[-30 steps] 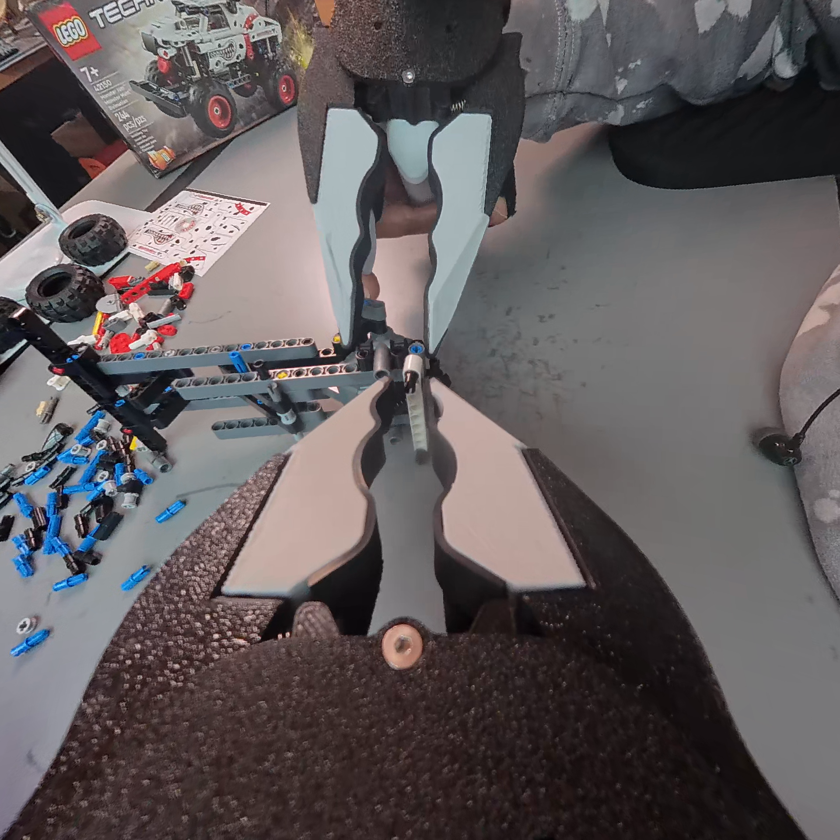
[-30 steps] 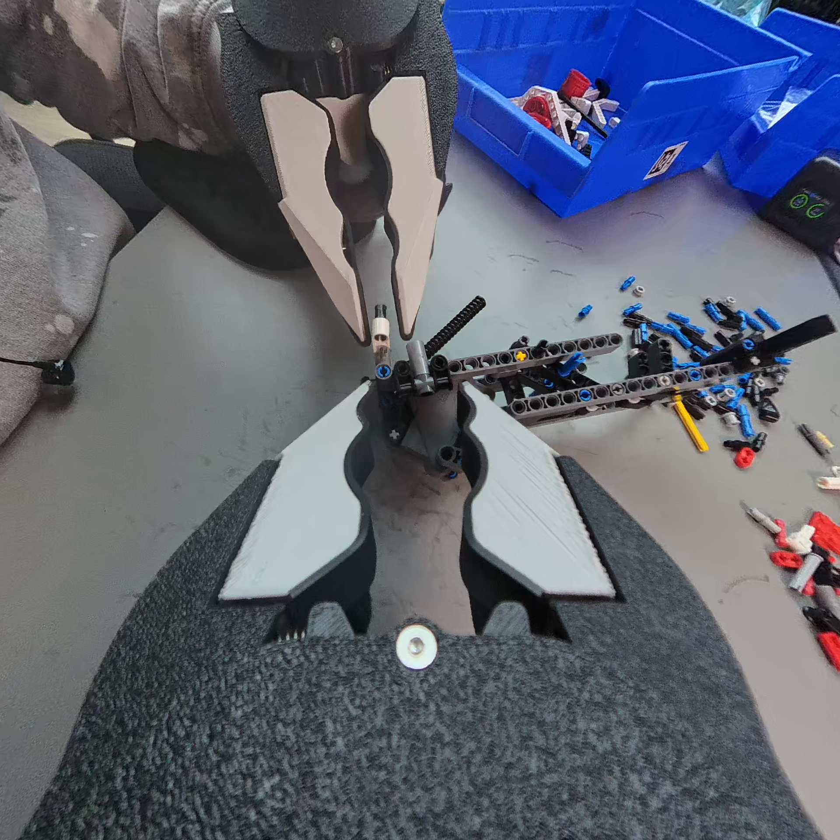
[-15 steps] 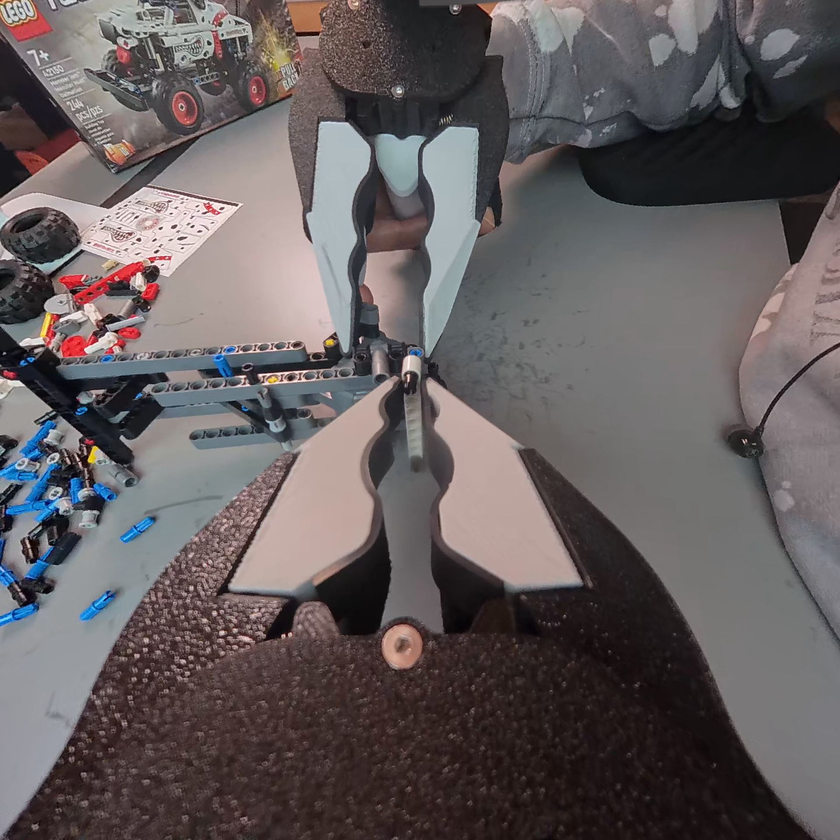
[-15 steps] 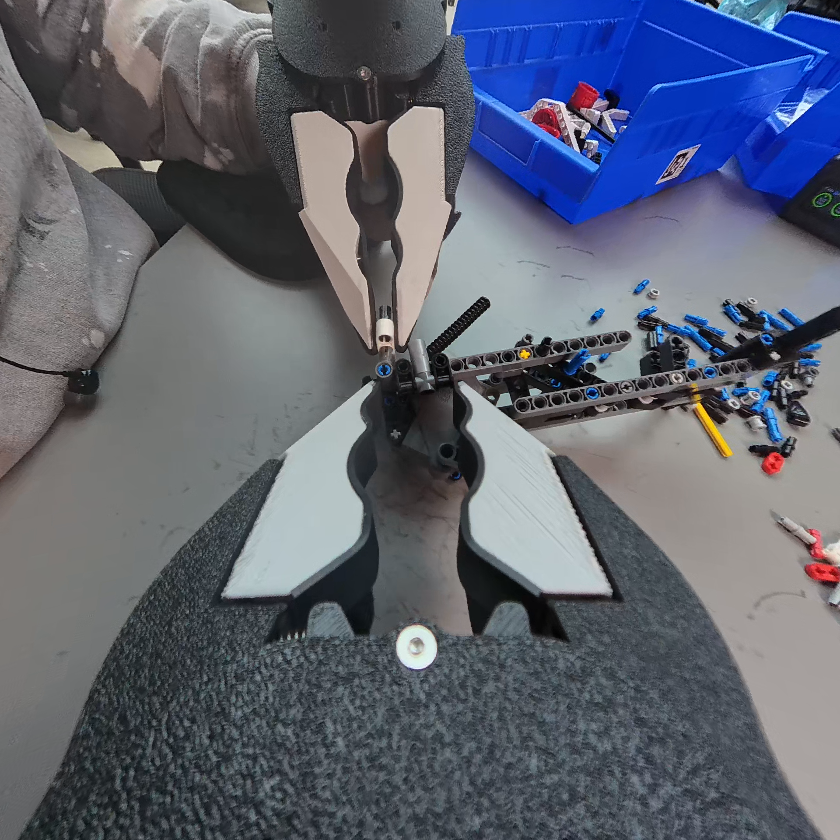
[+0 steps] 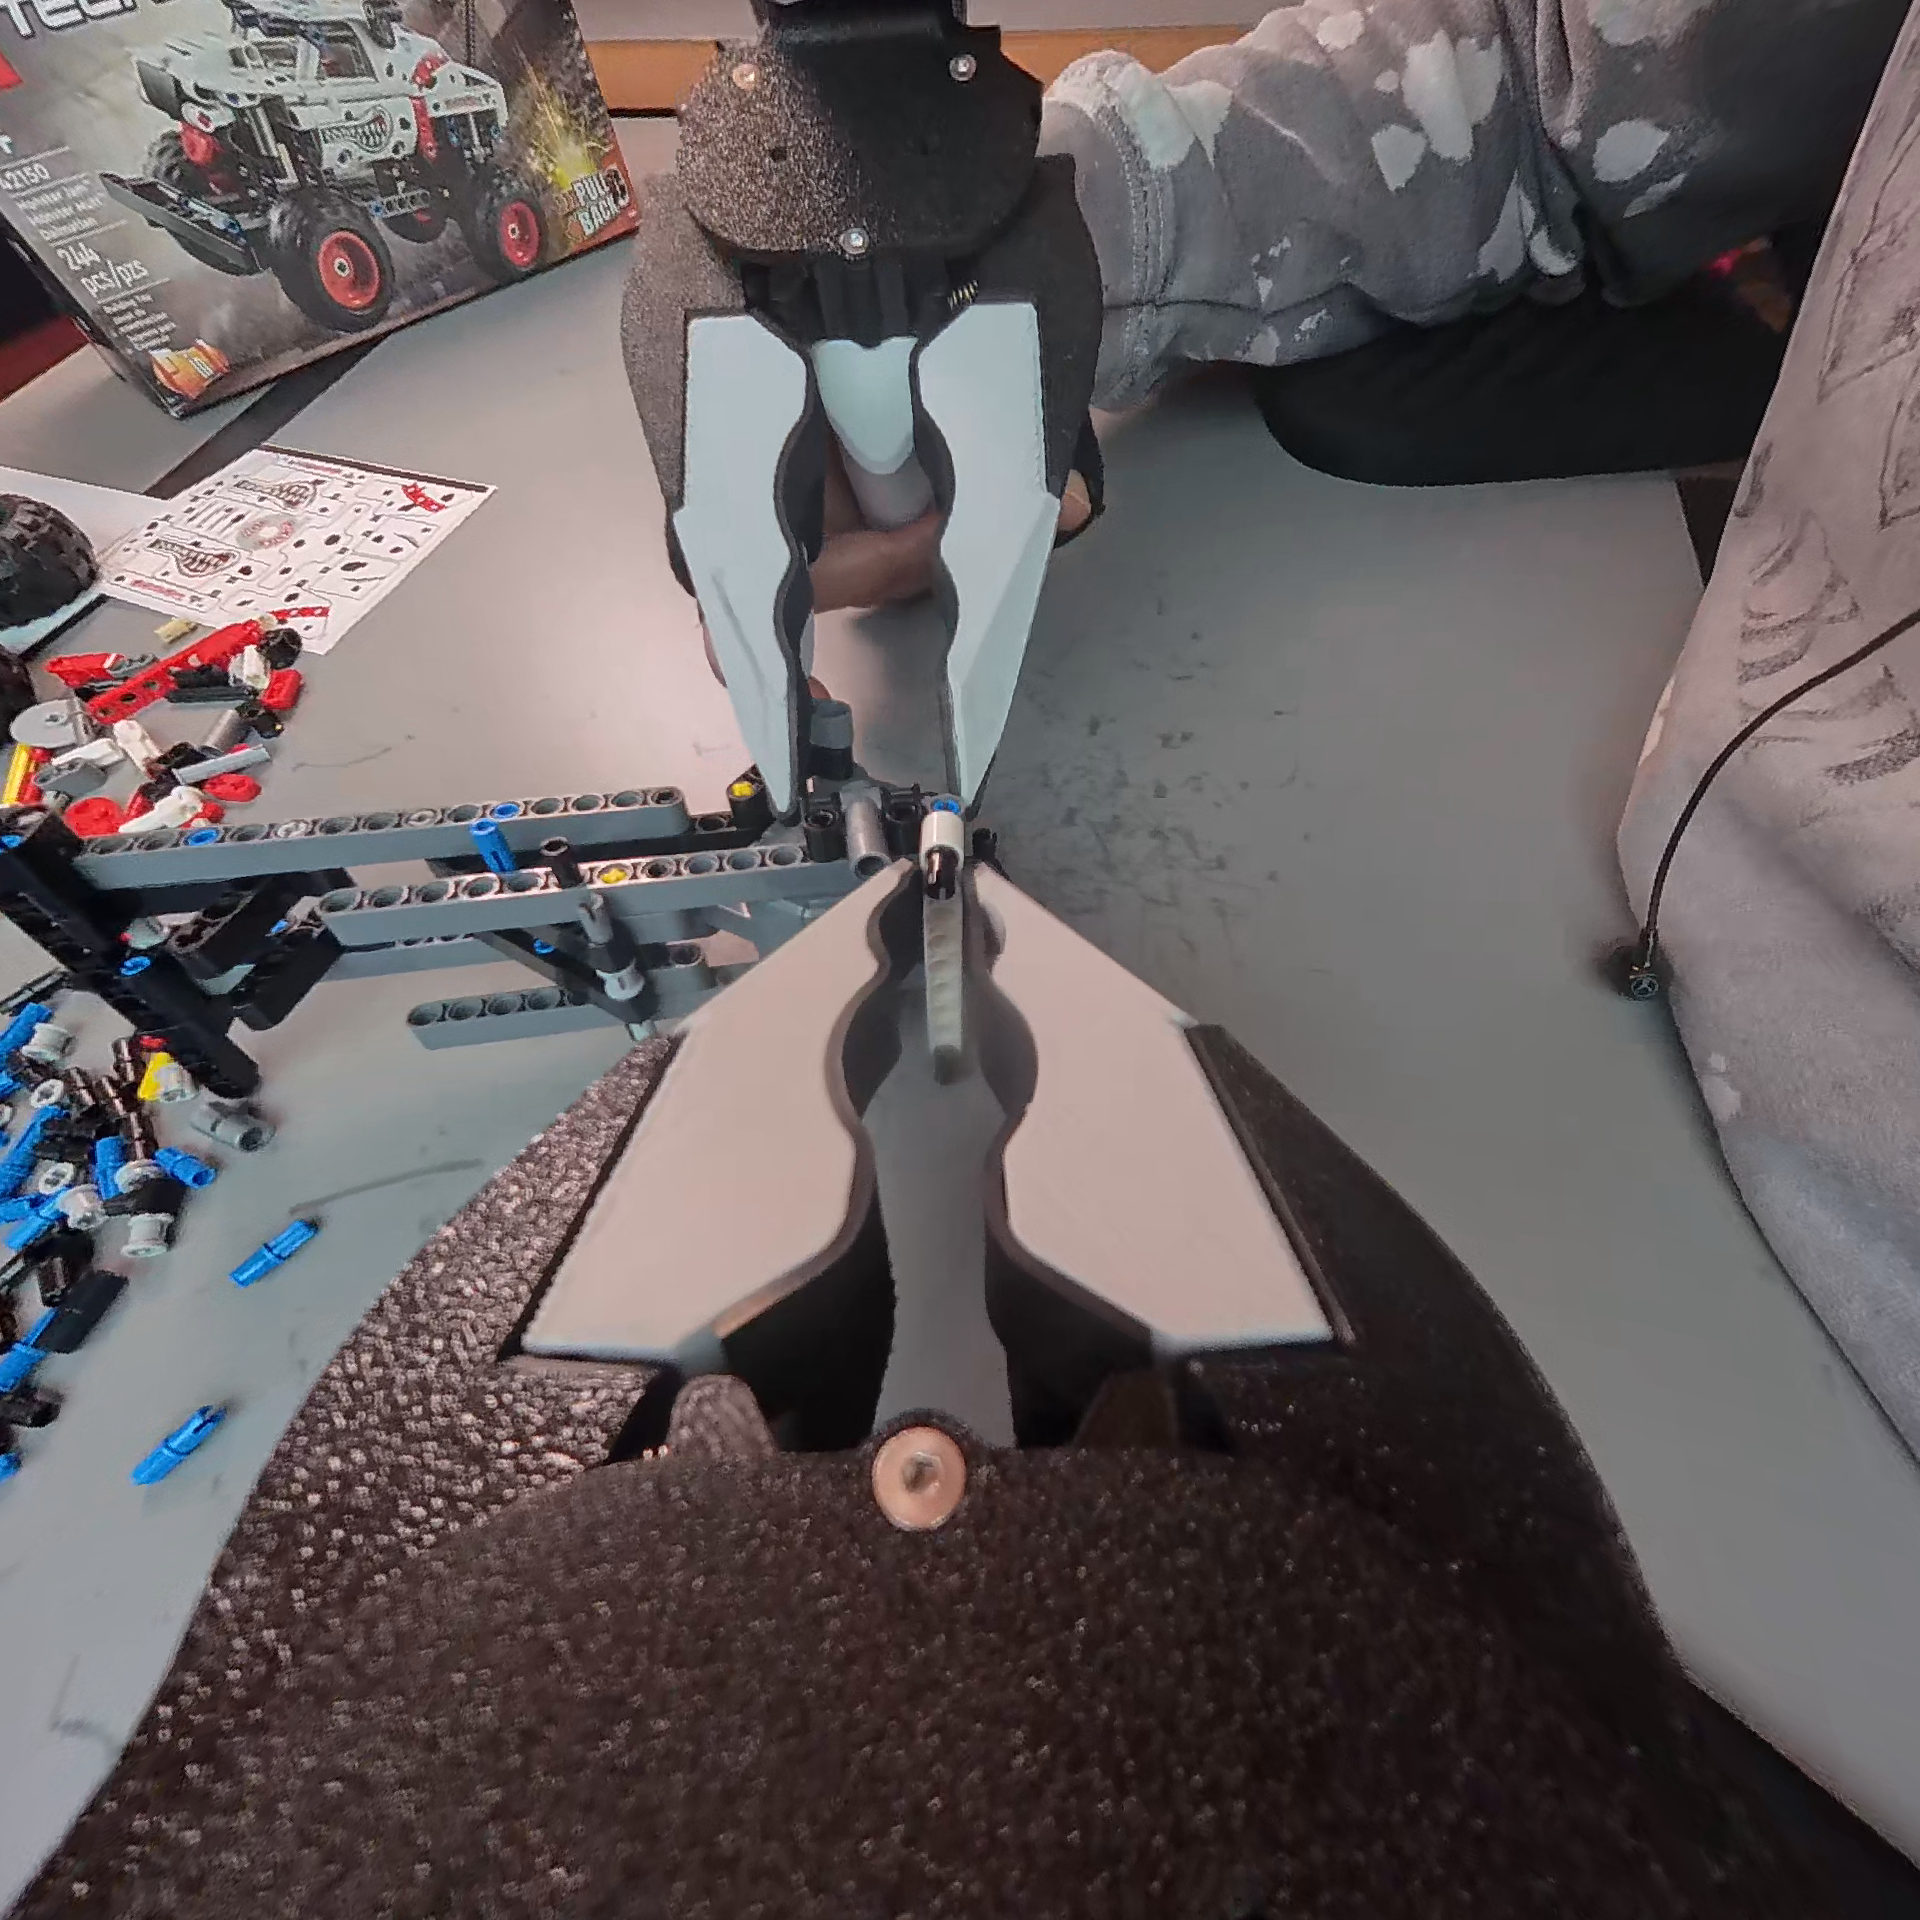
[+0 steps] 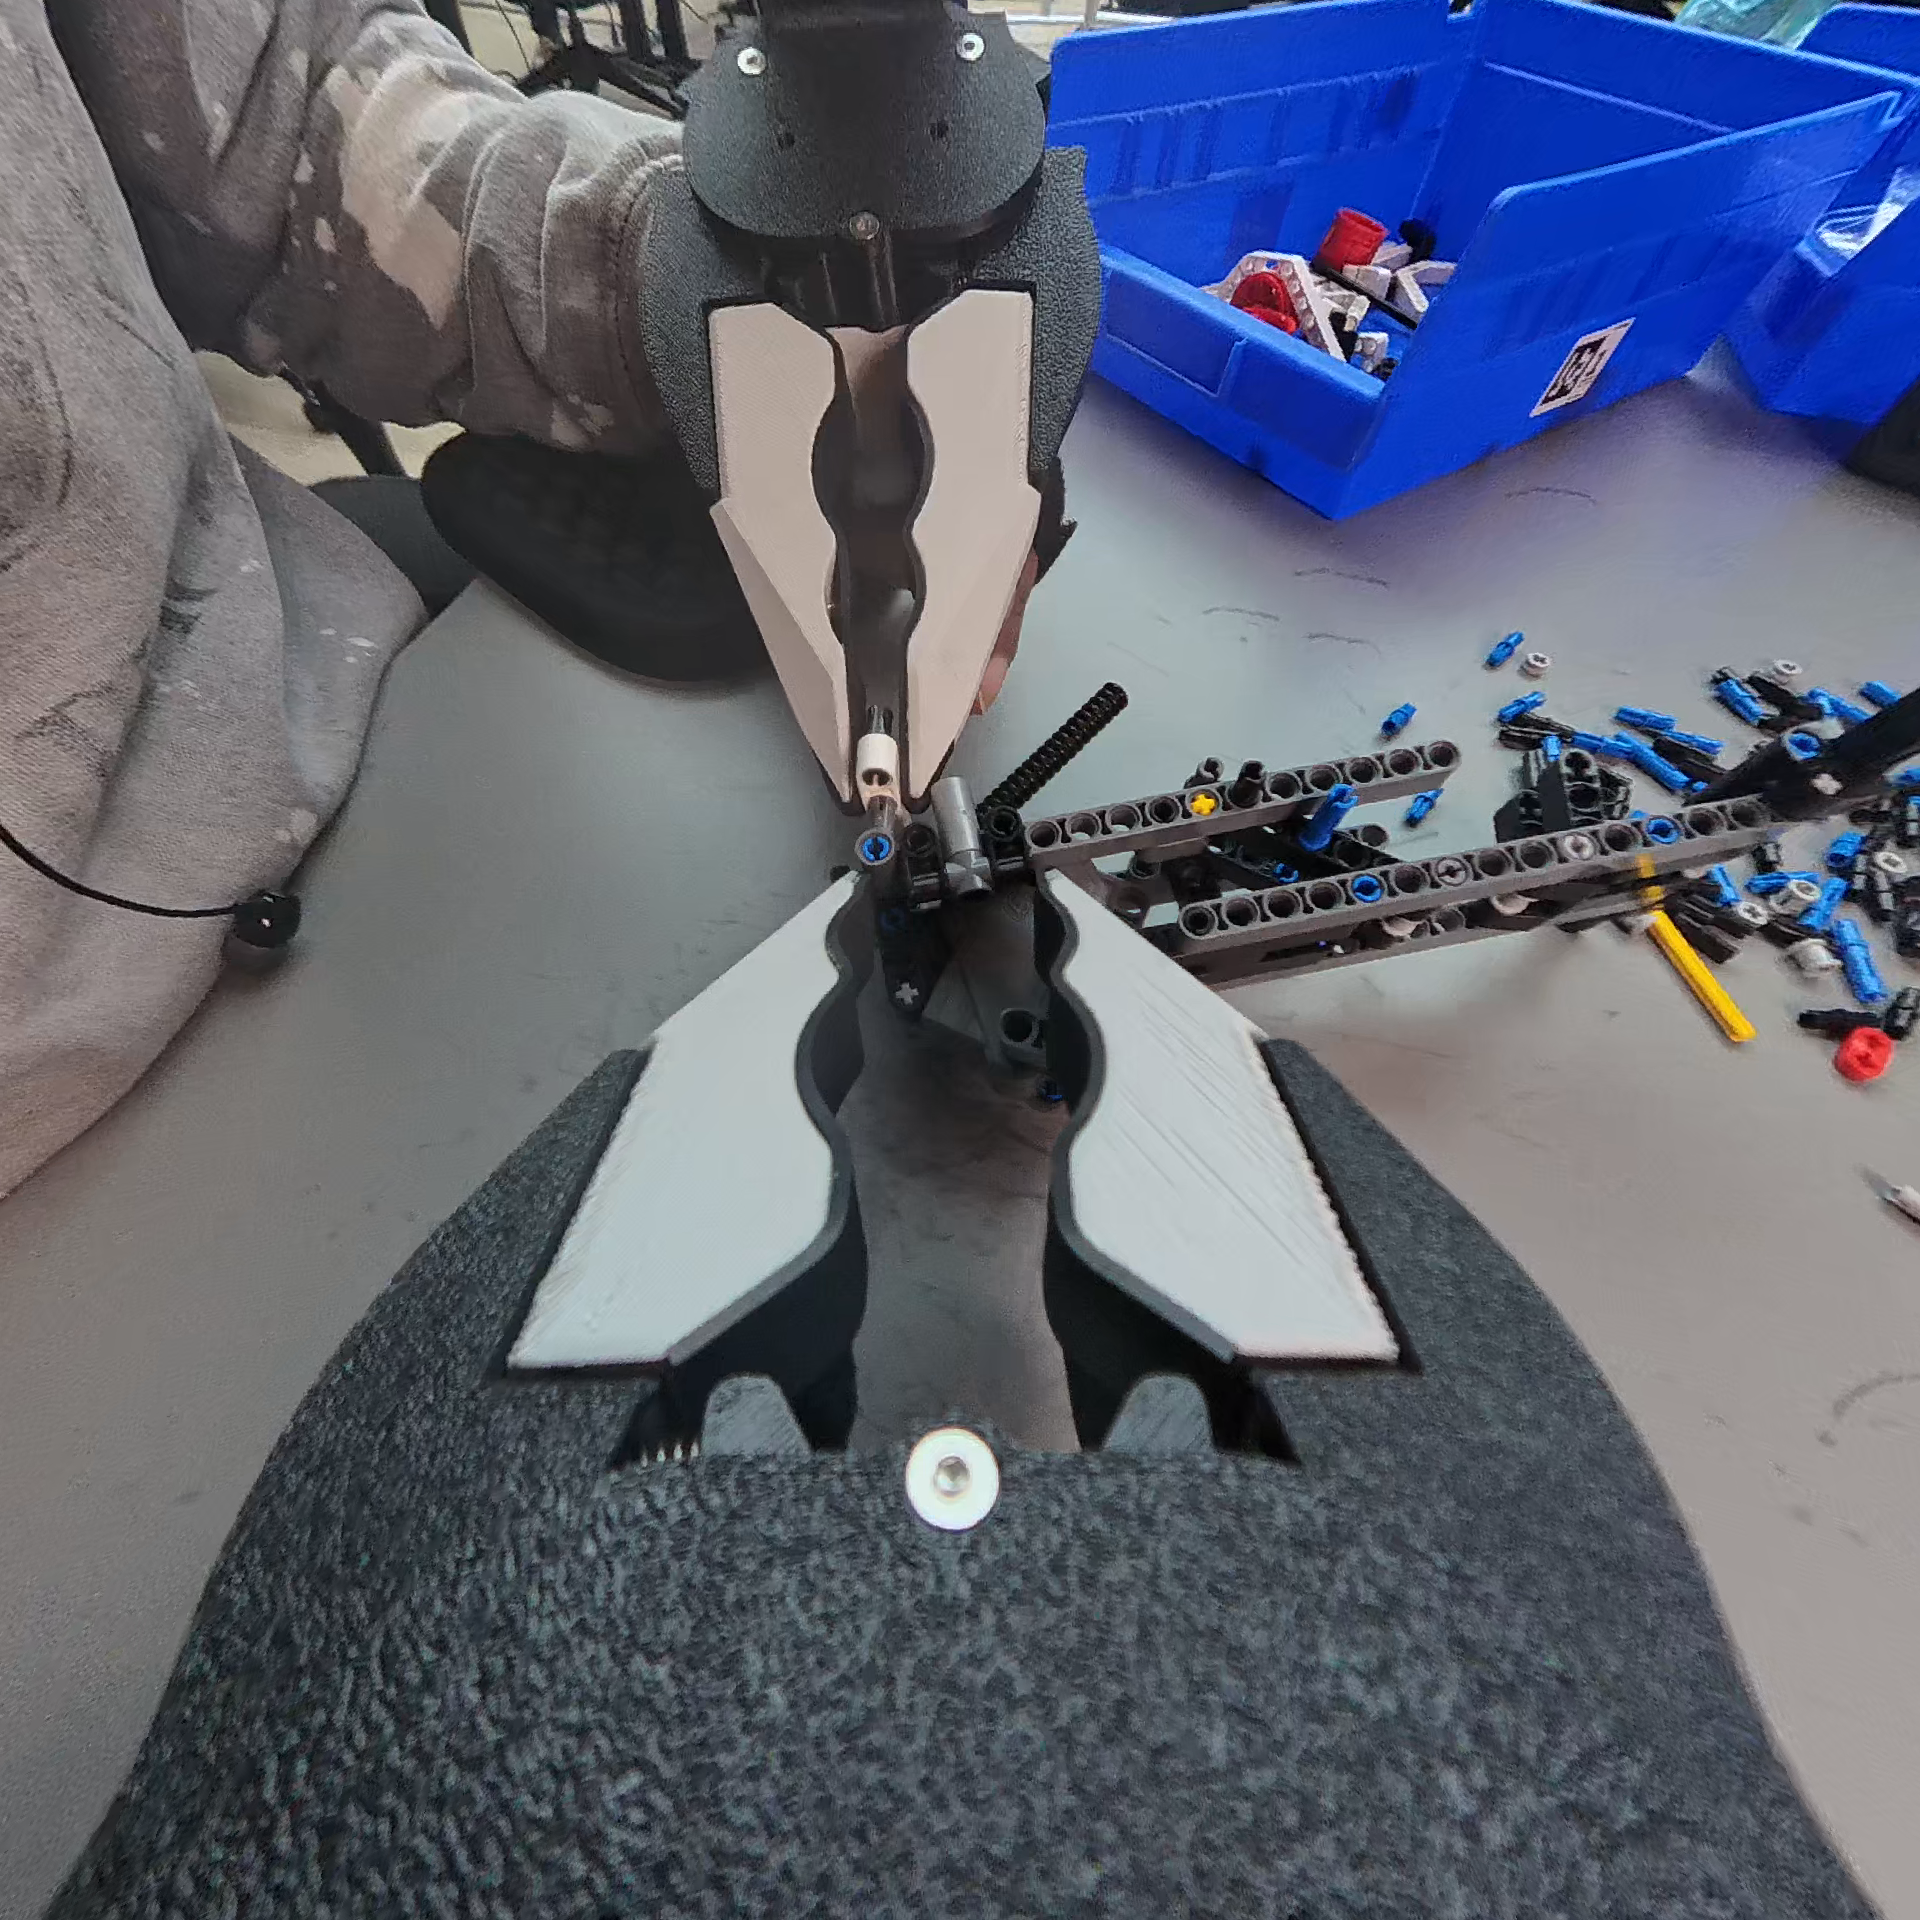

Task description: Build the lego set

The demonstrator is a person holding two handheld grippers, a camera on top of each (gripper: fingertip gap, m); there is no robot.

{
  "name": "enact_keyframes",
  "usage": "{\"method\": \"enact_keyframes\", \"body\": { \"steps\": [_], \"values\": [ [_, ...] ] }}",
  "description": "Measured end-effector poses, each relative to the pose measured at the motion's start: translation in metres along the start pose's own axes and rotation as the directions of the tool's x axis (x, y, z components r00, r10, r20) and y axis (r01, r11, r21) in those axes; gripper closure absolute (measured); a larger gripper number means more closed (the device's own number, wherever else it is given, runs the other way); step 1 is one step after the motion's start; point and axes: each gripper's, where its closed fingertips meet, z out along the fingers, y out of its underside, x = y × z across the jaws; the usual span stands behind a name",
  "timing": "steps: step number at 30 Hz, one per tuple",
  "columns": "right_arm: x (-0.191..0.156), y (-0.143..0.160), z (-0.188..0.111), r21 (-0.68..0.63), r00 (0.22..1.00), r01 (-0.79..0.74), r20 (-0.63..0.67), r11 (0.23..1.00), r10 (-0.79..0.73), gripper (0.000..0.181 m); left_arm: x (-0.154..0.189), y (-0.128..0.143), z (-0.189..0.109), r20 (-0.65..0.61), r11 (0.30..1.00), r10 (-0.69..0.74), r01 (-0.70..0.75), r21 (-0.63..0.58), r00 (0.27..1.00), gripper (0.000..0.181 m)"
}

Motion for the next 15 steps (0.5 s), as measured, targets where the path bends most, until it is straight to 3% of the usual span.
{"method": "enact_keyframes", "body": {
  "steps": [4,15],
  "values": [
    [-0.0003,-0.0007,-0.0004,0.003,0.998,-0.036,0.049,0.999,0.036,0.153,0.0001,0.0001,0.0002,0.001,1.000,-0.001,0.001,-0.022,1.000,0.172],
    [-0.0057,-0.0042,0.0080,-0.041,0.998,-0.045,0.047,0.998,0.047,0.154,0.0048,0.0062,-0.0074,-0.097,0.945,0.122,-0.146,-0.294,0.988,0.173]
  ]
}}
